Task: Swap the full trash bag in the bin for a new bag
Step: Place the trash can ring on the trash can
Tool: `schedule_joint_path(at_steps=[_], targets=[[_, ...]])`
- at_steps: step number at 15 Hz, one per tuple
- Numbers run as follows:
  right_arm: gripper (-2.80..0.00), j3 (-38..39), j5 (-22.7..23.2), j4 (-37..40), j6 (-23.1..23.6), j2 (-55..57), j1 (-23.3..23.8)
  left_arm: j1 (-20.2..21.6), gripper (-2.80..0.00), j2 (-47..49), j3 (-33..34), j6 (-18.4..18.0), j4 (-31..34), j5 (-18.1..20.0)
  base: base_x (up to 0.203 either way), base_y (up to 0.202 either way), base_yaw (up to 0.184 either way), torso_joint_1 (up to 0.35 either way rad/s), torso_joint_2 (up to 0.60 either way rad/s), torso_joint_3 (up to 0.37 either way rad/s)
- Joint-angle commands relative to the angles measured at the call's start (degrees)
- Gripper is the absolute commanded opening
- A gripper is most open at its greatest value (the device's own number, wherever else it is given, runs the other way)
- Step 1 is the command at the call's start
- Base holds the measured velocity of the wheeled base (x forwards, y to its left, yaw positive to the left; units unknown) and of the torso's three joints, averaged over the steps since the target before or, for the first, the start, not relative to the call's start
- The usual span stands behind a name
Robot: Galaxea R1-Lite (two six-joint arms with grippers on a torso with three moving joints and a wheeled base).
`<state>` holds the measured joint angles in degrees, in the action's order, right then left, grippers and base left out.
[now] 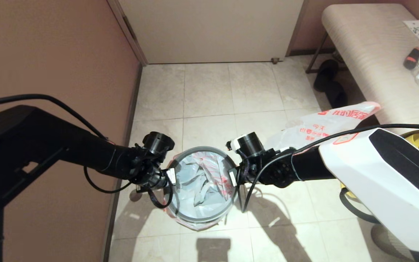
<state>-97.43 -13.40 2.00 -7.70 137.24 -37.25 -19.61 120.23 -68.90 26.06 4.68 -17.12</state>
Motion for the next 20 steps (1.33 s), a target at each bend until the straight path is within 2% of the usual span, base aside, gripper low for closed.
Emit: schedule_joint_path(at_steps=[1,11,15,17,18,20], targets=[[-2.8,-0.1,-0.1,0.0,0.0,1.0,0.1,0.4,-2.8,2.0,0.0,0.1,0.2,-0.3,0.0,0.0,0.0,0.0,0.0,0.0],[-2.8,0.2,0.8,-1.7,-0.2,2.5,0.1,1.1,-2.8,3.7,-0.7,0.1,0.2,-0.1,0.0,0.0,0.0,0.0,0.0,0.0],[-2.8,0.3,0.6,-2.6,-0.2,-0.9,0.7,2.0,-2.8,0.1,-1.3,0.3,0.2,0.2,0.0,0.0,0.0,0.0,0.0,0.0],[-2.8,1.7,-1.7,-2.2,-0.2,-5.7,0.6,2.4,-2.8,-4.3,0.5,0.1,0.2,0.9,0.0,0.0,0.0,0.0,0.0,0.0],[-2.8,3.1,-5.2,-1.9,-0.3,-8.0,0.5,2.3,-2.8,-6.5,1.7,-0.1,0.5,1.1,0.0,0.0,0.0,0.021,0.03,-0.002],[-2.8,7.8,-7.1,-1.2,-1.3,-15.5,0.5,0.6,-2.8,-12.4,4.6,-0.5,0.9,0.9,0.0,0.0,0.0,0.0,0.0,0.0]])
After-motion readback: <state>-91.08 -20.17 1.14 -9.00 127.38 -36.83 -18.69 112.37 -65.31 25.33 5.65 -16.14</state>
